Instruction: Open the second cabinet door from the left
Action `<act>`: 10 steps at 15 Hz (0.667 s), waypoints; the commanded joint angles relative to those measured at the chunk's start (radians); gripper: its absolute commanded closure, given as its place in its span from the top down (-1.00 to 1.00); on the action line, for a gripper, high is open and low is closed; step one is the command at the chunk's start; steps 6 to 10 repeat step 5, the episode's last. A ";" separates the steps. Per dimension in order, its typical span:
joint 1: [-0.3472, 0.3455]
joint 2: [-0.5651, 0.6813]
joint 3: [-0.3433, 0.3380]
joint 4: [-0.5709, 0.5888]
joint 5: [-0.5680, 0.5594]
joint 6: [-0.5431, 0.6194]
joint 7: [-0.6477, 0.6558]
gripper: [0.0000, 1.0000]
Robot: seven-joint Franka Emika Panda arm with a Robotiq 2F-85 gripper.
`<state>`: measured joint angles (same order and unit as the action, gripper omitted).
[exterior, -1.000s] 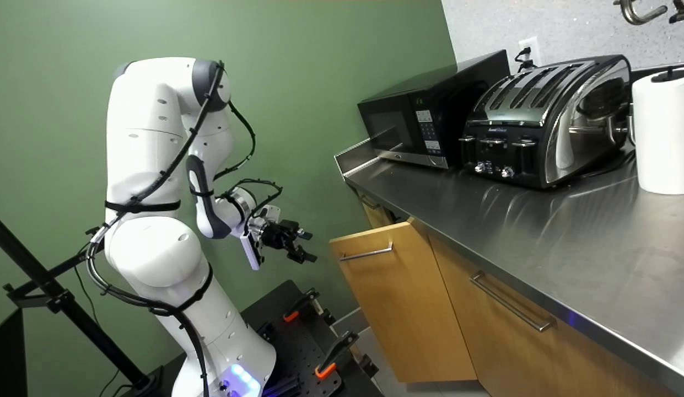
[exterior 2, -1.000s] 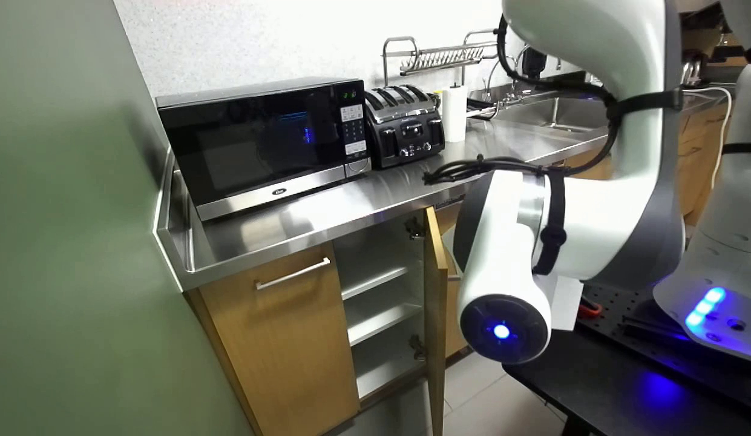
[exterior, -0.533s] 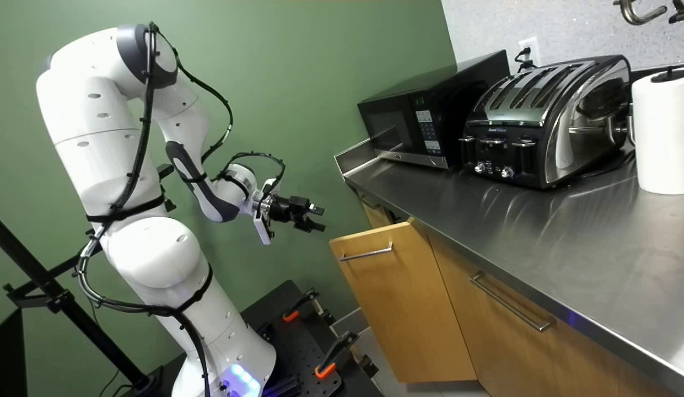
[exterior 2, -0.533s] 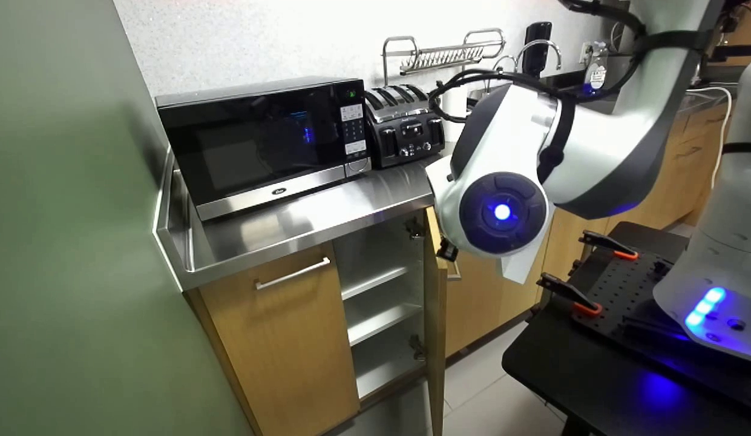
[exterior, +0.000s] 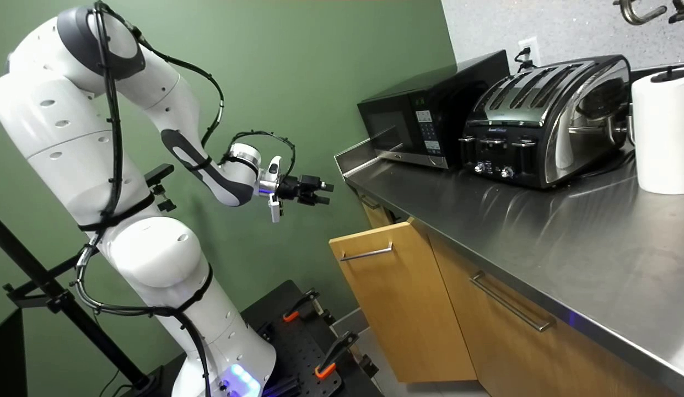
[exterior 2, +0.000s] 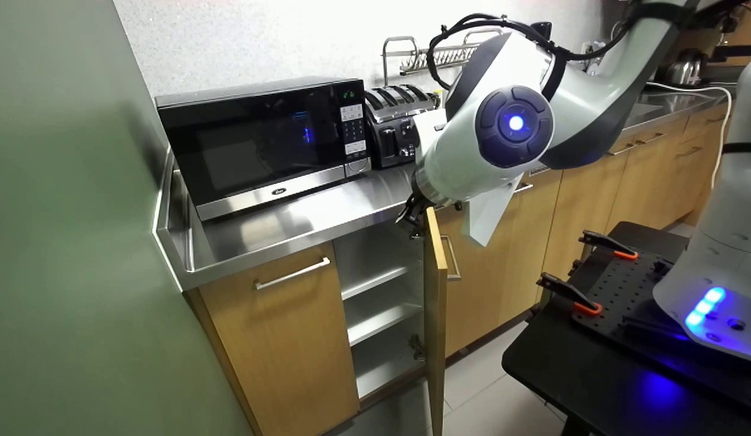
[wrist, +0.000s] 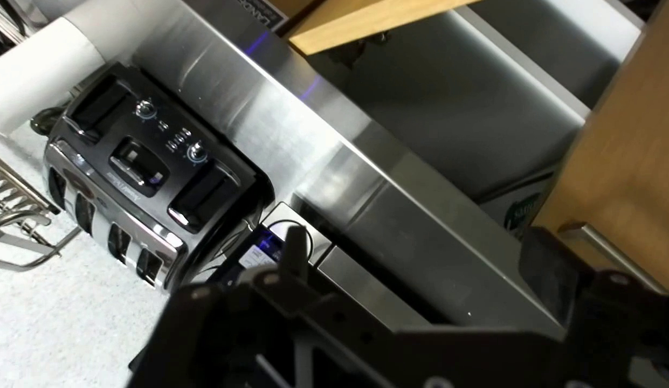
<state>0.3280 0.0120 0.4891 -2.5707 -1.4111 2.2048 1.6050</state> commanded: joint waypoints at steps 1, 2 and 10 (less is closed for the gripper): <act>0.032 -0.004 -0.035 0.001 -0.001 0.004 -0.001 1.00; 0.035 -0.002 -0.039 0.001 -0.001 0.004 -0.001 1.00; 0.039 0.002 -0.039 0.001 -0.001 0.004 -0.001 1.00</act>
